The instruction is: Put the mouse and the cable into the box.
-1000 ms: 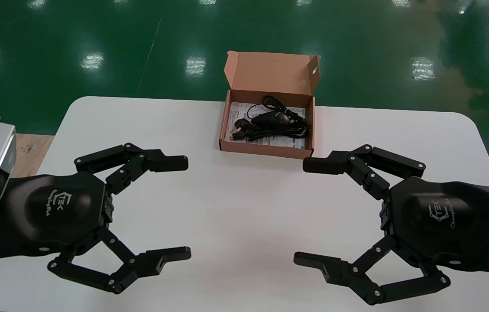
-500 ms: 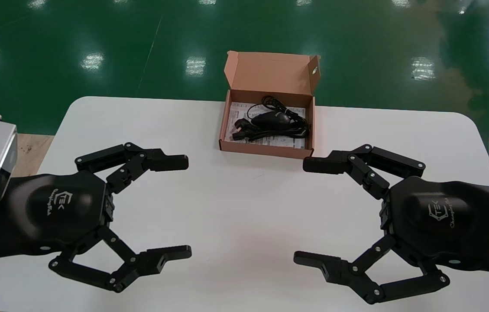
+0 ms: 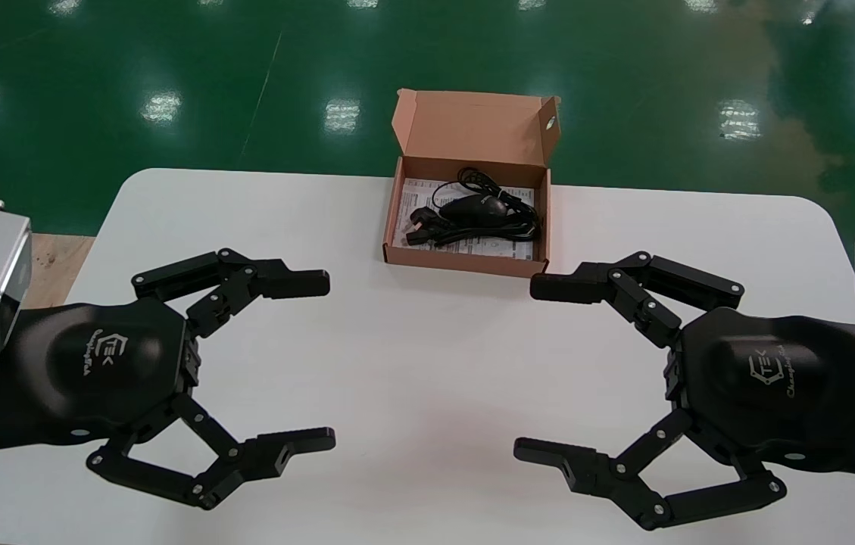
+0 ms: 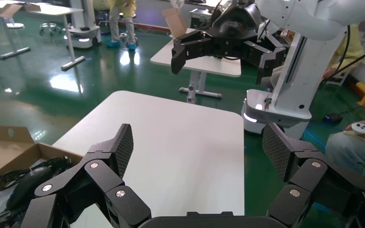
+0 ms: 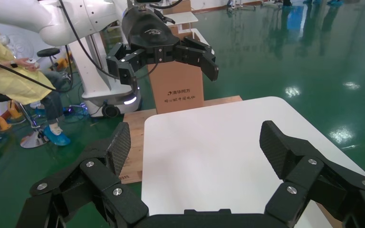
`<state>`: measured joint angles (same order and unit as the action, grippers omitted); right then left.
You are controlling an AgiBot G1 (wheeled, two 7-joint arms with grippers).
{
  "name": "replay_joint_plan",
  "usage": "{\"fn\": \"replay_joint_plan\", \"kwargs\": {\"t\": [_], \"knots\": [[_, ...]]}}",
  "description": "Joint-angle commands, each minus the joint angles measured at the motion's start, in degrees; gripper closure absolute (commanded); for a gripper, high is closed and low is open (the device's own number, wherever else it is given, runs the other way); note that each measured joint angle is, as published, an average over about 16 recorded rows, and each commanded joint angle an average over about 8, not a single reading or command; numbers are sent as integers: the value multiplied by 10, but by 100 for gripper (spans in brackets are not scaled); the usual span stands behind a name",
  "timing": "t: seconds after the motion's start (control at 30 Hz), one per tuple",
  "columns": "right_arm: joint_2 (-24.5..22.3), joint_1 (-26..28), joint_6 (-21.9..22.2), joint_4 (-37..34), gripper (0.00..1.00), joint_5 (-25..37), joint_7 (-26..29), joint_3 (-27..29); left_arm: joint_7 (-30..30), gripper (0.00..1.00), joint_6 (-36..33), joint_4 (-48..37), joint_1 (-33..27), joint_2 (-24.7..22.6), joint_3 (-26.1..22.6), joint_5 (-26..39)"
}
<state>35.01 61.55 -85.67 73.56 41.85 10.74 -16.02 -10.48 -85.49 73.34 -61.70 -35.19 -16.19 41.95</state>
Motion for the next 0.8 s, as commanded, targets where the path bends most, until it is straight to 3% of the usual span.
{"fn": "replay_joint_plan", "kwargs": {"t": [0.03,0.8], "knots": [[0,0,0,0,0,0,0,0,0,0,0,0,0,0,0,0],[0,0,0,0,0,0,0,0,0,0,0,0,0,0,0,0]]}}
